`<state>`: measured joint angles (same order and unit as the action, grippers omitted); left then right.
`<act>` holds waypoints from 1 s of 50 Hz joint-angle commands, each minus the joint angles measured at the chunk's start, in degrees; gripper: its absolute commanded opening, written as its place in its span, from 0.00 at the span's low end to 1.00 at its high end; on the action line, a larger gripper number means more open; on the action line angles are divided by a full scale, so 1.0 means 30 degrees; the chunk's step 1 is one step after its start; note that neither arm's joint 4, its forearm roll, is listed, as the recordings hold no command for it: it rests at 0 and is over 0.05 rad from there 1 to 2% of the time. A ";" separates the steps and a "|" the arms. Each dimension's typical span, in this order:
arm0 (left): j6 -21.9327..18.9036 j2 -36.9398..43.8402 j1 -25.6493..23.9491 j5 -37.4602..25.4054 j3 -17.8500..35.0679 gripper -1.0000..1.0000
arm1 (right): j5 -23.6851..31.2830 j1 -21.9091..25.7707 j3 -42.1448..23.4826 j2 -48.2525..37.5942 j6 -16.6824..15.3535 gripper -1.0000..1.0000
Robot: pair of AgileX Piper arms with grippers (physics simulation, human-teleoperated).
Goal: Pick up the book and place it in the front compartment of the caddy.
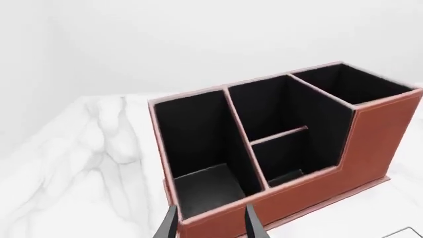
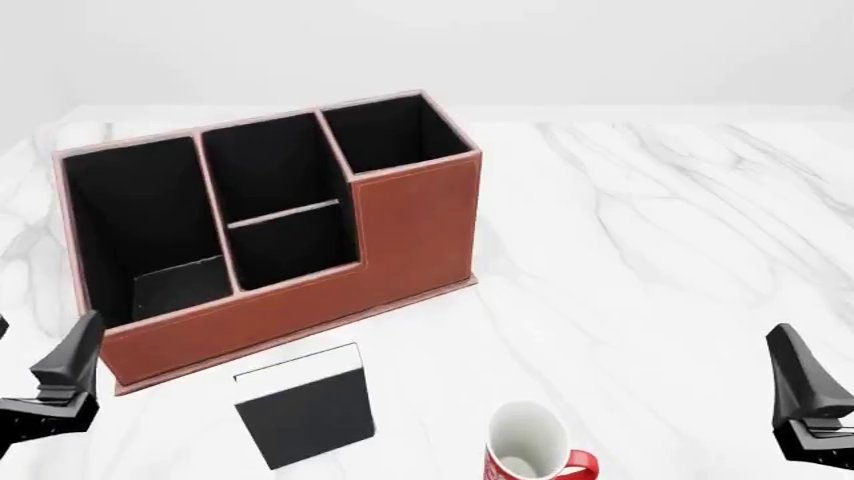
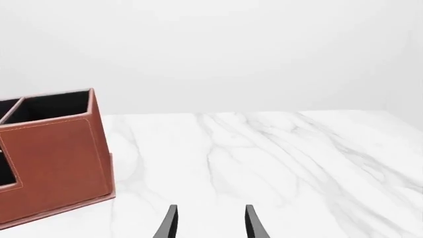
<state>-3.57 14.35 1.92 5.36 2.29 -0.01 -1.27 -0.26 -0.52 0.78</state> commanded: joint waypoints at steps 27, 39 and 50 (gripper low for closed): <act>-2.5917 -0.4782 0.0541 -0.2375 -0.0762 1.00 | -0.0056 0.0102 0.0011 -0.0099 0.0010 1.00; -2.7391 -0.4780 -0.0990 -0.6231 -0.0762 1.00 | -0.0056 0.0102 0.0011 -0.0099 0.0010 1.00; -2.8471 -0.4779 -0.0844 -0.9370 -0.0749 1.00 | -0.0056 0.0102 0.0011 -0.0099 0.0010 1.00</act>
<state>-85.29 5.75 1.55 -11.59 0.00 0.01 -1.30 -0.26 -0.50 0.78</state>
